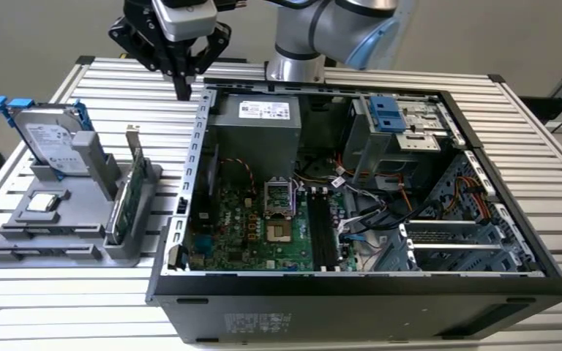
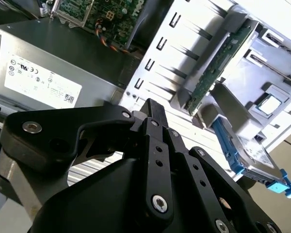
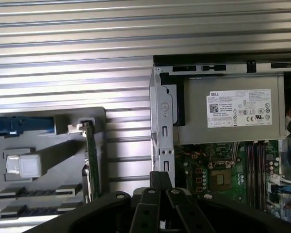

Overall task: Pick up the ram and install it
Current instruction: 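Reach for the ram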

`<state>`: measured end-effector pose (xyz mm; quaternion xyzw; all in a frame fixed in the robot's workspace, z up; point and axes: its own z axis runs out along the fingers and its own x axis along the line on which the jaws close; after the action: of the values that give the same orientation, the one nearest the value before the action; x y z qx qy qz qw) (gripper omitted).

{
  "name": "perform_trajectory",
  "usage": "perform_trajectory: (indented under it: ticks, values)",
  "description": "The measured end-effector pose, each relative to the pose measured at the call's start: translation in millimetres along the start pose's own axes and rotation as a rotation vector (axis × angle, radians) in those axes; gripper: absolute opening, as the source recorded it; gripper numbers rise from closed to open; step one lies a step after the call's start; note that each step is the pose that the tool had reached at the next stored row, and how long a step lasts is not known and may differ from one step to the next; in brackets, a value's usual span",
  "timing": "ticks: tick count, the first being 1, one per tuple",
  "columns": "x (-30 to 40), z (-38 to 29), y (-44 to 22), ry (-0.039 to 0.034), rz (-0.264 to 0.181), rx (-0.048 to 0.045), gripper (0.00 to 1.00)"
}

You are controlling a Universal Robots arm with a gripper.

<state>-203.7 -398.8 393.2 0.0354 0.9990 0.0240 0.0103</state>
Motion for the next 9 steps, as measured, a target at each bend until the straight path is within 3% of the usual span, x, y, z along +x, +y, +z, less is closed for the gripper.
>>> perform_trajectory:
  ticks: [9]
  values:
    - [10.6, -0.3, -0.8, 0.0001, 0.000, 0.0001, 0.00]
